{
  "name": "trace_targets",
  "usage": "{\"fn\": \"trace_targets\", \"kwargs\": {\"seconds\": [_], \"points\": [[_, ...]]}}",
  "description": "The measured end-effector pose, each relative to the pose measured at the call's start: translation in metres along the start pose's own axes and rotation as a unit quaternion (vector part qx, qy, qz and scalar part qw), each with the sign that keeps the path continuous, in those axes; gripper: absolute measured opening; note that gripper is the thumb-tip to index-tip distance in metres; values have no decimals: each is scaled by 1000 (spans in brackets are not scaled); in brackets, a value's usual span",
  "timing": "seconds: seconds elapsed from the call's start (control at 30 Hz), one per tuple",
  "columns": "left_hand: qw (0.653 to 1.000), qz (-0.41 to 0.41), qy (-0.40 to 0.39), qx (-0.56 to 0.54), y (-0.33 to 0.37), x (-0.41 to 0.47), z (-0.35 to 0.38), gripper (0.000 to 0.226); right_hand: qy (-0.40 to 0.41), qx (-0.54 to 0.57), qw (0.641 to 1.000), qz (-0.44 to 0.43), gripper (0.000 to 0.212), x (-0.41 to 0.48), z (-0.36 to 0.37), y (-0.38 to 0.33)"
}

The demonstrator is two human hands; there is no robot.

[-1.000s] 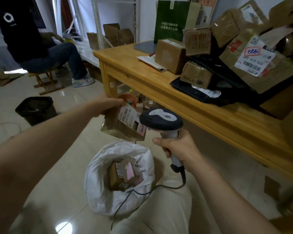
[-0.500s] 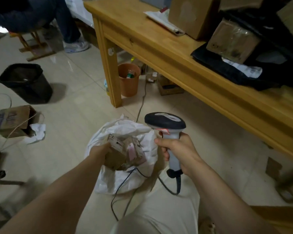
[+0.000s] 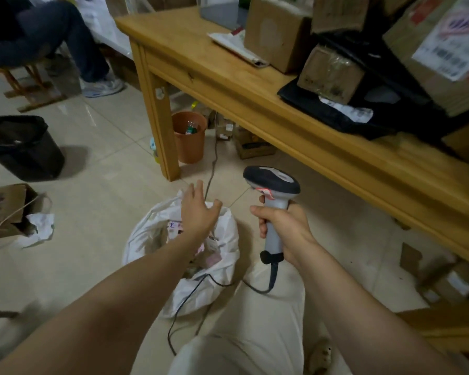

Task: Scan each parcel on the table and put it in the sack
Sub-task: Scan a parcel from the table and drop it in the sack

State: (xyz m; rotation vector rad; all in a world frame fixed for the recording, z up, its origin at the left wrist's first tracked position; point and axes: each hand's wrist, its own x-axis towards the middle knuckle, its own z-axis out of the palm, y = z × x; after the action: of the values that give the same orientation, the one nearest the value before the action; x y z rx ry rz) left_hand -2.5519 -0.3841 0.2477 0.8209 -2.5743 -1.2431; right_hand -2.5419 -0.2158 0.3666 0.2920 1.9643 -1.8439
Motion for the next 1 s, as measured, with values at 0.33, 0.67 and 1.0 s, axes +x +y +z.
{"fn": "trace_targets", "kwargs": {"seconds": [0.33,0.67,1.0], "points": [[903,428,-7,-32,210,-67,4,66,112,28,981,-158,14,-84,-106,-62],[849,525,-44,-43,402,-125,29,61,245,130,925,-259,12,-156,-216,-121],[835,547,-53,-5,553,-188,56,95,328,297,855,-271,16,-173,-296,-142]]}}
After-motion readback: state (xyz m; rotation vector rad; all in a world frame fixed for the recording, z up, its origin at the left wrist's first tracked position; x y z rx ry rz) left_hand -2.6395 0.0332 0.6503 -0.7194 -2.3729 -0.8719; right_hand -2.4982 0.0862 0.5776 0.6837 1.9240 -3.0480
